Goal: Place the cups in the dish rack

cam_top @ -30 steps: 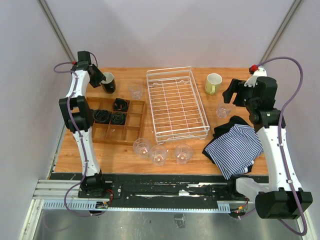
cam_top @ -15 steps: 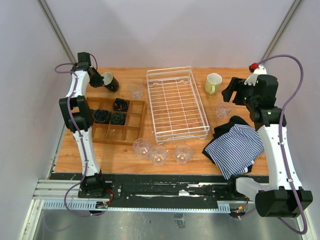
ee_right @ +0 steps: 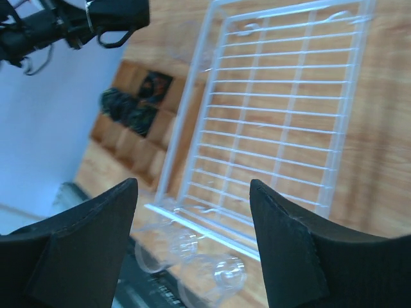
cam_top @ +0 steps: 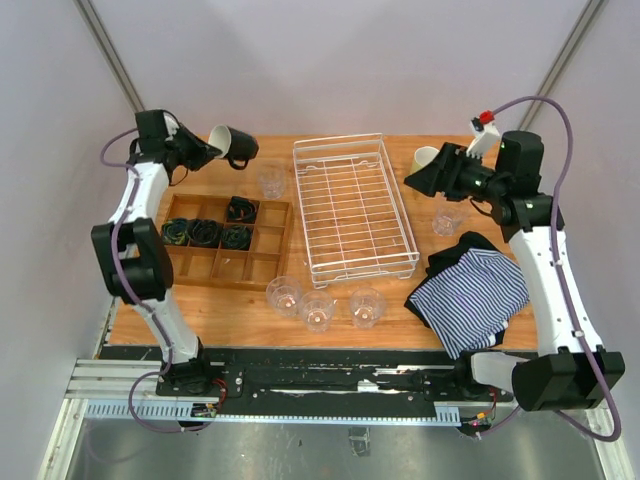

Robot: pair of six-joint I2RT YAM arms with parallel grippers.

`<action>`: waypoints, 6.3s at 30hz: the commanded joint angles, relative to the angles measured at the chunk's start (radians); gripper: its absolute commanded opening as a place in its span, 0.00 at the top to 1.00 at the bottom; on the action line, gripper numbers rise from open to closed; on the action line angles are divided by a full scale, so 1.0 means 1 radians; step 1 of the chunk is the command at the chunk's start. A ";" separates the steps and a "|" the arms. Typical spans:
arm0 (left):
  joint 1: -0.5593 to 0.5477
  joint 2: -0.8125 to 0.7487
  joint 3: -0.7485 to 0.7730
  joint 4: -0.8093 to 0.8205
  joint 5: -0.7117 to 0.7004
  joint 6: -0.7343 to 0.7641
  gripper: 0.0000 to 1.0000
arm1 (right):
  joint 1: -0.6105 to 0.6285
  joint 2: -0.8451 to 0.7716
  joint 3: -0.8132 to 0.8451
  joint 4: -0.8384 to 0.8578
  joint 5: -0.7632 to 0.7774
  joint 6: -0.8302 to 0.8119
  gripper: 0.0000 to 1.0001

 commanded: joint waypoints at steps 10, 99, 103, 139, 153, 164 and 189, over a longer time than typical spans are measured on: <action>-0.164 -0.491 -0.621 1.125 0.349 -0.637 1.00 | 0.352 0.109 -0.090 0.635 -0.184 0.650 0.28; -0.262 -0.824 -0.873 0.434 -0.032 -0.168 0.04 | 0.462 0.836 0.783 -0.010 0.406 -0.221 0.99; -0.262 -0.866 -0.894 0.403 -0.063 -0.138 0.03 | 0.467 0.985 1.001 -0.110 0.465 -0.314 0.99; -0.250 -0.897 -0.938 0.406 -0.116 -0.096 0.00 | 0.497 1.241 1.097 -0.147 0.522 -0.438 0.99; -0.228 -0.902 -0.935 0.365 -0.129 -0.055 0.00 | 0.527 1.336 1.147 -0.101 0.545 -0.486 0.89; -0.214 -0.866 -0.901 0.345 -0.119 -0.028 0.00 | 0.522 1.311 1.144 -0.072 0.614 -0.503 0.43; -0.212 -0.841 -0.880 0.333 -0.121 0.013 0.00 | 0.509 1.059 0.895 0.024 0.586 -0.481 0.34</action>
